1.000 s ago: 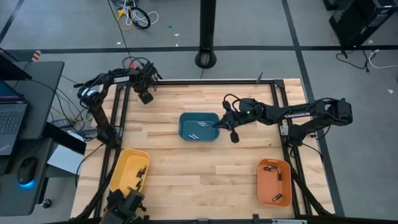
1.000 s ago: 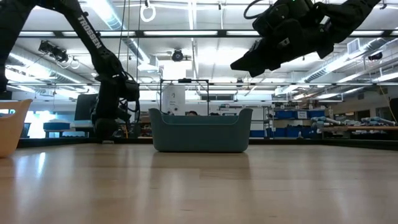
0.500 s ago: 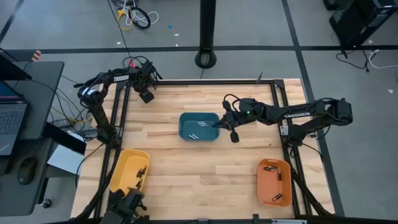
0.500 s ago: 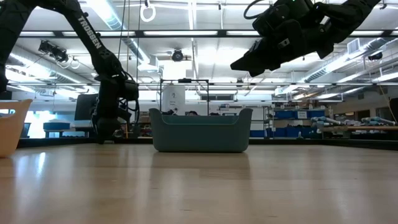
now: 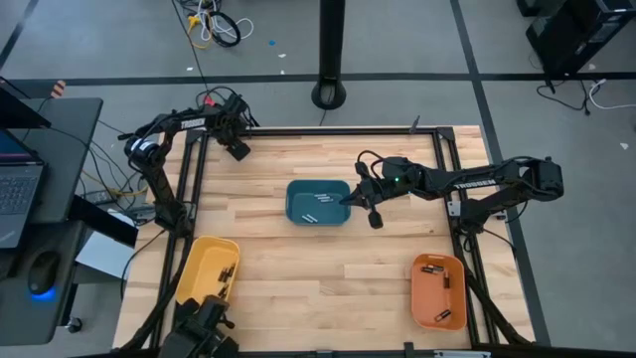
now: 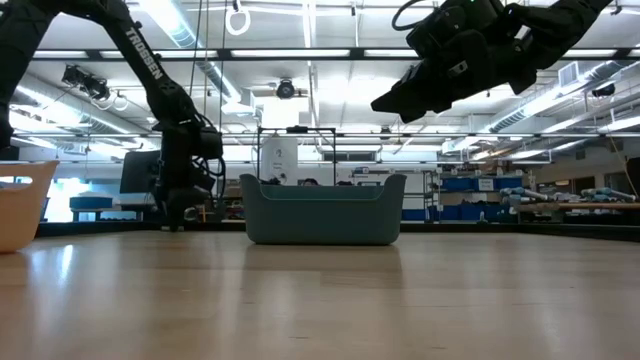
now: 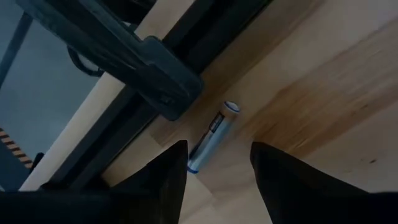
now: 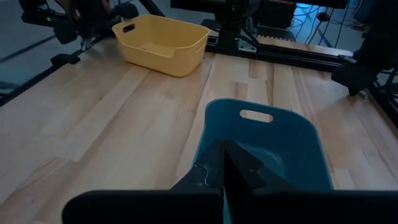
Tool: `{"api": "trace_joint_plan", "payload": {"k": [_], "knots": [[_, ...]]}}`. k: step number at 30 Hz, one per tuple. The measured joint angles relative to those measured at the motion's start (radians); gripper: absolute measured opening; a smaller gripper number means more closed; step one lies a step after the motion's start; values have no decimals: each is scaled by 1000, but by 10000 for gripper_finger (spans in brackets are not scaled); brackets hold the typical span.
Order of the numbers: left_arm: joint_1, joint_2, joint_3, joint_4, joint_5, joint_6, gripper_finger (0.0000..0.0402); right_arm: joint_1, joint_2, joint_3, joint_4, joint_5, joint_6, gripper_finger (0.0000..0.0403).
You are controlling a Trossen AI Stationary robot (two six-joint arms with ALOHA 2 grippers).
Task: Sort batteries
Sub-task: Put the silver battery into the blue bin
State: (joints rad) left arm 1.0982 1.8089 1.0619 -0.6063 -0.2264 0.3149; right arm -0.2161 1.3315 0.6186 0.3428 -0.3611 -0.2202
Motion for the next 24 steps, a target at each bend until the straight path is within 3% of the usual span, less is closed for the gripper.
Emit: {"api": "trace_joint_plan", "payload": {"k": [8, 14, 19, 24], "knots": [[2, 95, 134, -191, 3, -39, 175, 0, 0, 0, 2, 0, 5, 8], [-6, 101, 165, -301, 59, -35, 119, 0, 0, 0, 6, 0, 8, 8], [-24, 101, 146, -402, 60, 19, 70, 1, 0, 0, 7, -1, 8, 8], [-46, 101, 143, -388, 21, 20, 49, 1, 0, 0, 7, -1, 8, 8]]}}
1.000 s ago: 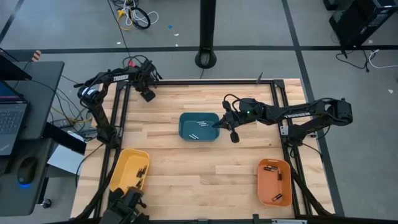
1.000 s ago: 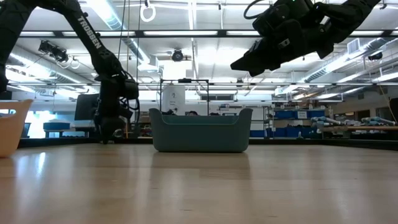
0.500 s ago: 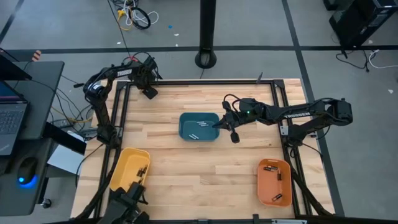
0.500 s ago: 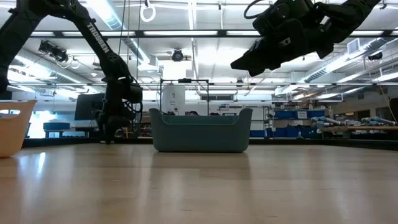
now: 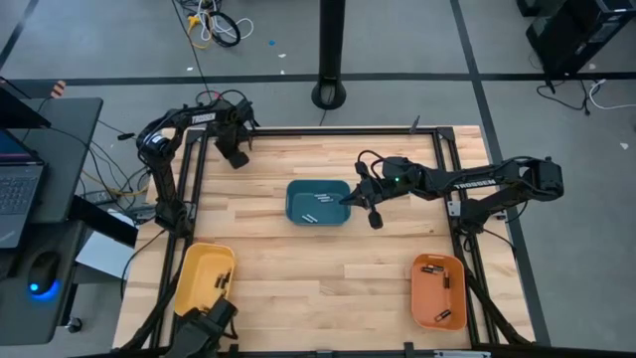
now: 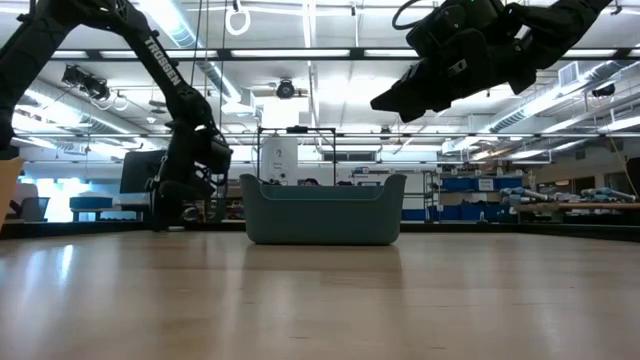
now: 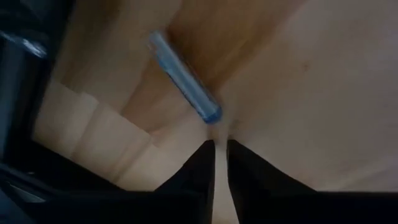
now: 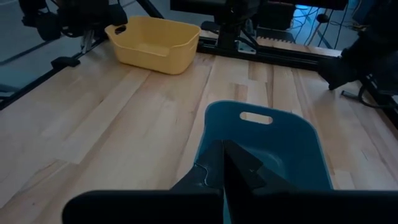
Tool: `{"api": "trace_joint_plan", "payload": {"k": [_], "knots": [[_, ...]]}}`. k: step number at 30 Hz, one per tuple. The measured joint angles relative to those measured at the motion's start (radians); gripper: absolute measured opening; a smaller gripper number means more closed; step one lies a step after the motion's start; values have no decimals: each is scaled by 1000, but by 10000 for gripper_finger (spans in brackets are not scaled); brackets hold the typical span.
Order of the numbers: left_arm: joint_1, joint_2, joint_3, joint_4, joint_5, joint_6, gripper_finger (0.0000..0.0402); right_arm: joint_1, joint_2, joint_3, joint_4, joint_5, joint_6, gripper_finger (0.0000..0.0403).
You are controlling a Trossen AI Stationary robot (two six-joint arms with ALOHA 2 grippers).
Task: Sort batteries
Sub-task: Put the silver battery into the blue bin
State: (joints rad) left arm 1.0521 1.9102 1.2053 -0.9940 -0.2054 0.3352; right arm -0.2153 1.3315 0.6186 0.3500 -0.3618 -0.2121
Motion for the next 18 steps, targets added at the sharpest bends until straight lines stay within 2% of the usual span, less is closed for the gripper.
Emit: {"api": "trace_joint_plan", "payload": {"k": [13, 18], "knots": [[-7, -2, 1, 9, -18, -29, 47, 0, 0, 0, 0, 0, 2, 8], [-28, -32, 2, 7, -21, -29, 70, 0, 0, 0, 0, 0, 0, 8]]}}
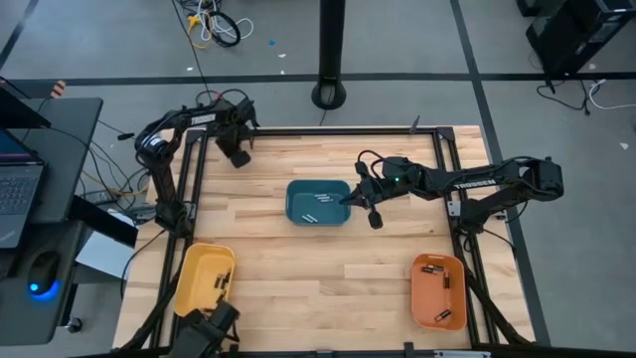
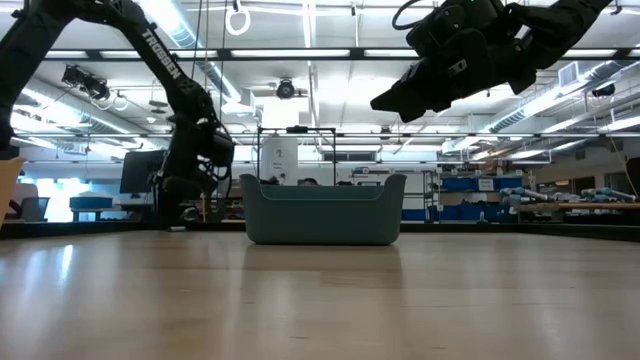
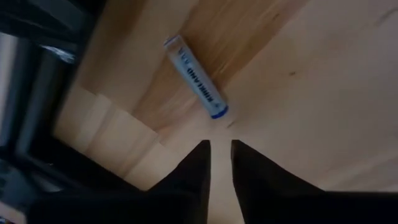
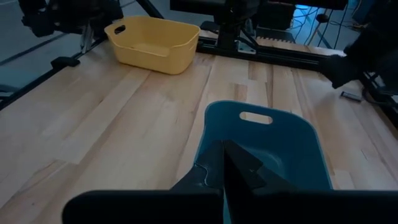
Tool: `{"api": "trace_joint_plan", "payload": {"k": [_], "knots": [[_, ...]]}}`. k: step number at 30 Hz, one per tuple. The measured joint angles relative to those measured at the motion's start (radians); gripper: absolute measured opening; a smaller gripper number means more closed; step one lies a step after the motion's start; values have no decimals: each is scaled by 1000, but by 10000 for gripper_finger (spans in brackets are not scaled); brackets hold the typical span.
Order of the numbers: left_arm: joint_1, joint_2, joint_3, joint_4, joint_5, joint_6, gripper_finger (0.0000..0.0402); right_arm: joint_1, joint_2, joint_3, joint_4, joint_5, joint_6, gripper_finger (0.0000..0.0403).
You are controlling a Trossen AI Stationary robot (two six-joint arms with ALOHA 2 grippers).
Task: Sort batteries
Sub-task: Put the silver battery into the blue bin
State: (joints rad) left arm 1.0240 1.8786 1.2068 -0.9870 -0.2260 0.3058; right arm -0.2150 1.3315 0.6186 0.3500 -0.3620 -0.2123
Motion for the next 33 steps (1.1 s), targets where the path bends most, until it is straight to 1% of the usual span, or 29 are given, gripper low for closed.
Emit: {"api": "trace_joint_plan", "payload": {"k": [4, 6, 10, 14, 18, 33], "knots": [[-26, -55, 0, -5, 1, -8, 100, 0, 0, 0, 0, 0, 0, 8], [-39, -81, 1, -4, 22, -34, 114, 0, 0, 0, 0, 0, 0, 8], [-52, -90, 2, 37, 62, -135, 134, 0, 0, 0, 0, 0, 0, 8], [-51, -67, 2, 143, 20, -236, 147, 2, 0, 0, 0, 0, 0, 8], [-51, -66, 2, 199, -13, -282, 155, 13, 0, 0, 0, 0, 0, 8], [-16, -66, -1, 180, -13, -318, 159, 18, 0, 0, 0, 0, -8, 8]]}}
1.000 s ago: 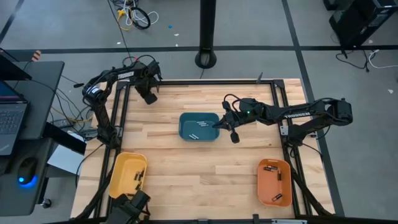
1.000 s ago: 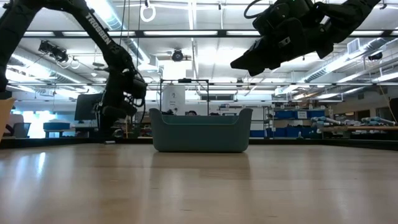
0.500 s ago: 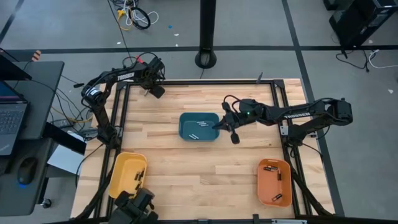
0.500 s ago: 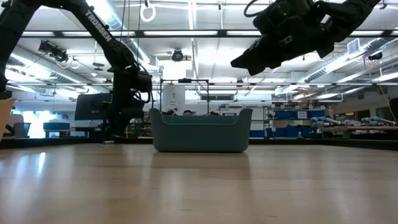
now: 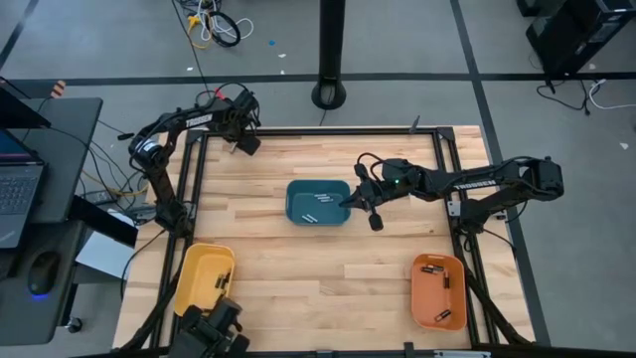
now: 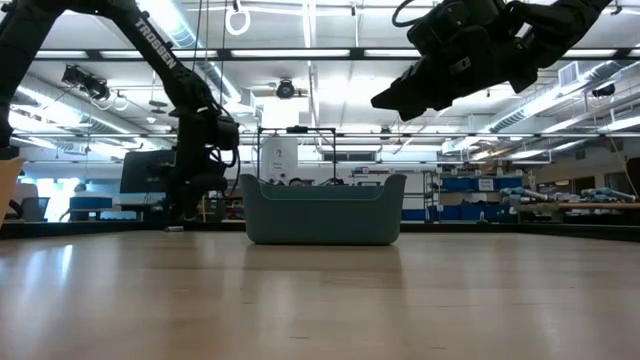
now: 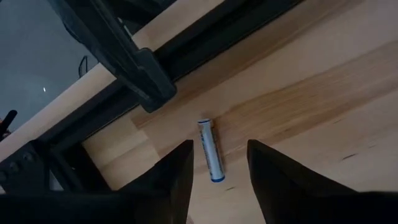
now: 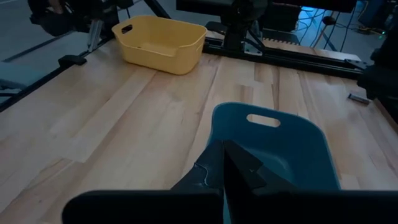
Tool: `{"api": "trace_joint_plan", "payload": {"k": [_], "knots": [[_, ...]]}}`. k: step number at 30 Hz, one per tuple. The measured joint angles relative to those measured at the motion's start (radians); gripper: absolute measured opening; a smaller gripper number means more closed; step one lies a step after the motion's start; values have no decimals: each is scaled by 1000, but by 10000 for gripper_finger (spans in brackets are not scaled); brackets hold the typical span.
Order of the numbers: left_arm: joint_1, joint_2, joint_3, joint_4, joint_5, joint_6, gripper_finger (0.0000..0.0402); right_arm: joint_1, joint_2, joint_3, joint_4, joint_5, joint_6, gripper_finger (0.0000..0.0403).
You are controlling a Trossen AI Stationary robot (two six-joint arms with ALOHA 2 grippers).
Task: Sort batteries
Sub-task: Put the silver battery into the blue bin
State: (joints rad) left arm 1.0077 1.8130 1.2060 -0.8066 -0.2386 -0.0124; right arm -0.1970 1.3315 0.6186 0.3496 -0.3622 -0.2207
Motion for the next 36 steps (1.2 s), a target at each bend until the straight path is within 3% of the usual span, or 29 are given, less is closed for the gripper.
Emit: {"api": "trace_joint_plan", "payload": {"k": [8, 17, 26, 31, 36], "knots": [[21, 24, 0, 3, 61, 7, 159, 0, 0, 0, 0, 0, 0, 8], [27, 27, 1, 18, 24, 41, 159, 0, 0, 0, 0, 0, -1, 8], [0, 17, 49, -224, 34, 86, 159, 0, 0, 0, 0, 0, -8, 8], [-26, 16, -34, -158, 76, 92, 155, 0, 0, 0, -2, 0, -8, 8], [-35, 14, -96, -26, 50, 114, 125, 1, 0, 0, -7, 0, -8, 8]]}}
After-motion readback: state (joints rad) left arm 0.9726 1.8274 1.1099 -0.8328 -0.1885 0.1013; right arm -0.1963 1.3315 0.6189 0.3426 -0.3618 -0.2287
